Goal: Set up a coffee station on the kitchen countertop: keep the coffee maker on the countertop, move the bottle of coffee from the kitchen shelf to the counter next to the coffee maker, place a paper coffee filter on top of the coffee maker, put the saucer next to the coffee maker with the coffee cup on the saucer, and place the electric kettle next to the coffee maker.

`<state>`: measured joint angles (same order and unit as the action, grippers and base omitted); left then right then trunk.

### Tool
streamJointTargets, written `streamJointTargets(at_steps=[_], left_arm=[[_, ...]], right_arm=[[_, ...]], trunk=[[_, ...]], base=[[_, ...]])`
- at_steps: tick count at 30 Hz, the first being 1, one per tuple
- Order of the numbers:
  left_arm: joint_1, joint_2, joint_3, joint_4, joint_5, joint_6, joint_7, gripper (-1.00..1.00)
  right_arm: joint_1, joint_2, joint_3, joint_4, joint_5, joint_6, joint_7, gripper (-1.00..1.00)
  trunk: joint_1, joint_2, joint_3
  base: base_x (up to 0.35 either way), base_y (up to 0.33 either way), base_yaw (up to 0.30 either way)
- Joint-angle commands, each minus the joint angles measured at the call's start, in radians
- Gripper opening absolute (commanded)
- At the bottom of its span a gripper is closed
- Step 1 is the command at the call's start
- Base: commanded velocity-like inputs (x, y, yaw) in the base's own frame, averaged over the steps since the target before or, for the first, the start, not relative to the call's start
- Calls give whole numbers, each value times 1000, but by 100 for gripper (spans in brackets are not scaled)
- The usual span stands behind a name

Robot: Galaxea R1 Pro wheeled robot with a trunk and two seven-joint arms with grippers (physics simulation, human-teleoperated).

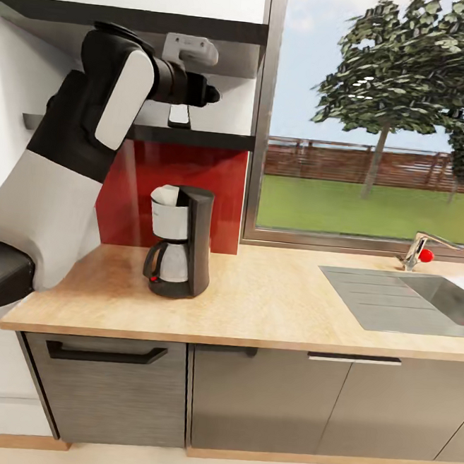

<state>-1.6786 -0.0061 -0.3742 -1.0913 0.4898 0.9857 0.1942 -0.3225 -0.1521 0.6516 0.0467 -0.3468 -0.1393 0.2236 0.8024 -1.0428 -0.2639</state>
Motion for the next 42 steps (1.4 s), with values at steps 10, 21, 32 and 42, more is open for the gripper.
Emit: streamJointTargets(at_steps=[10, 21, 32, 42], left_arm=[[-1, 59, -12, 2, 8, 1, 94, 100], [-1, 91, -77, 1, 12, 1, 184, 100], [-1, 103, -71, -7, 11, 0, 185, 100], [-1, 101, -22, -10, 11, -1, 185, 100]], right_arm=[[-1, 1, 8, 4, -10, -6, 6, 100], [0, 1, 9, 4, -8, -6, 8, 100], [35, 2, 11, 4, -7, -5, 9, 100], [69, 2, 18, 4, -7, -6, 10, 100]], trunk=[[0, -1, -1], [0, -1, -1], [0, -1, -1], [0, -1, -1]], base=[[0, 0, 0], [0, 0, 0], [6, 0, 0], [115, 0, 0]])
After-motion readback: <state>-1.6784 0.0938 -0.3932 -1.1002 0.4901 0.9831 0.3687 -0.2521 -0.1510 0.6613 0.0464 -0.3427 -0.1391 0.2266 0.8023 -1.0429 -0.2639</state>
